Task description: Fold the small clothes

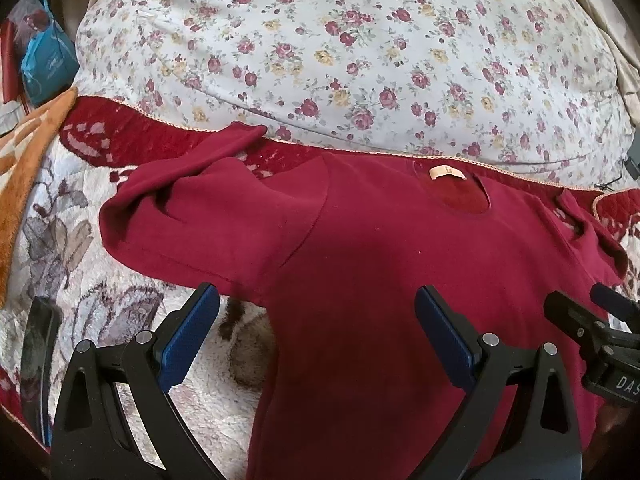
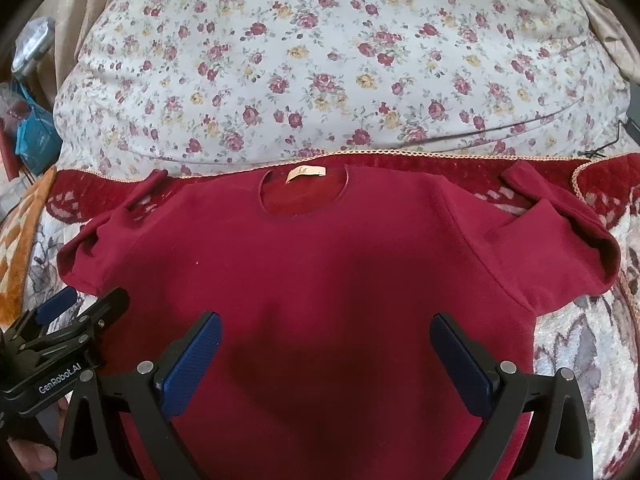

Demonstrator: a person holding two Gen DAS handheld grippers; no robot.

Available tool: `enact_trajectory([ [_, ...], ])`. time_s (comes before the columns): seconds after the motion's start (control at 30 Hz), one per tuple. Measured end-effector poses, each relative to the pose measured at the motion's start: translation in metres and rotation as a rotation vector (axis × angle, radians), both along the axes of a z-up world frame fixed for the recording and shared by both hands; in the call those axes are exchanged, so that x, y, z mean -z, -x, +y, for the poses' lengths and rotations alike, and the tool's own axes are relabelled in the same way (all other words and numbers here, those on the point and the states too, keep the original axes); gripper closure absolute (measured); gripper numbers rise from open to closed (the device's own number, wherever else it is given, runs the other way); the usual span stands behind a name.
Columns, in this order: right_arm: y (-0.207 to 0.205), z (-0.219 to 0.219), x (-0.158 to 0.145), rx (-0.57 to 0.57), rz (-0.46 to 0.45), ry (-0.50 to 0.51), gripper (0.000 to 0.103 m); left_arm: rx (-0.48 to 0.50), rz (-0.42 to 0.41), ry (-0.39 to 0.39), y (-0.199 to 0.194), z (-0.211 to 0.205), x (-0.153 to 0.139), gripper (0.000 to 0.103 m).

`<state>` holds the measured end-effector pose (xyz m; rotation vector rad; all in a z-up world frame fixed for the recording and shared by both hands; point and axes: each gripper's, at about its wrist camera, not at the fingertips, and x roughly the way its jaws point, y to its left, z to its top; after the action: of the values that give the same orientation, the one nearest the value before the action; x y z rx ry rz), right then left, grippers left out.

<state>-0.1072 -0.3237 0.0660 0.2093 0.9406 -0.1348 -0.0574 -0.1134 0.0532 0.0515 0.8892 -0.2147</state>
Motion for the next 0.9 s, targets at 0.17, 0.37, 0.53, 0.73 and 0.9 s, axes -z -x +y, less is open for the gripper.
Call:
enact_trajectory([
  [0.17,-0.002,0.003,0.001,-0.002,0.003,0.006,0.0,-0.008,0.006,0.009,-0.002,0.003,0.001,0.004],
  [0.37,-0.007,0.004,0.003,-0.014,0.01,0.002,0.0,-0.007,0.009,0.005,-0.003,0.004,0.002,0.004],
  [0.53,-0.01,0.007,0.004,-0.02,0.014,-0.003,0.0,-0.008,0.009,0.006,-0.004,0.005,0.002,0.004],
  [0.73,-0.011,0.007,0.004,-0.02,0.015,0.005,0.0,-0.01,0.013,0.006,-0.006,0.008,0.004,0.004],
  [0.9,-0.013,0.004,0.005,-0.012,0.022,-0.005,0.0,-0.009,0.014,0.006,-0.006,0.008,0.004,0.004],
])
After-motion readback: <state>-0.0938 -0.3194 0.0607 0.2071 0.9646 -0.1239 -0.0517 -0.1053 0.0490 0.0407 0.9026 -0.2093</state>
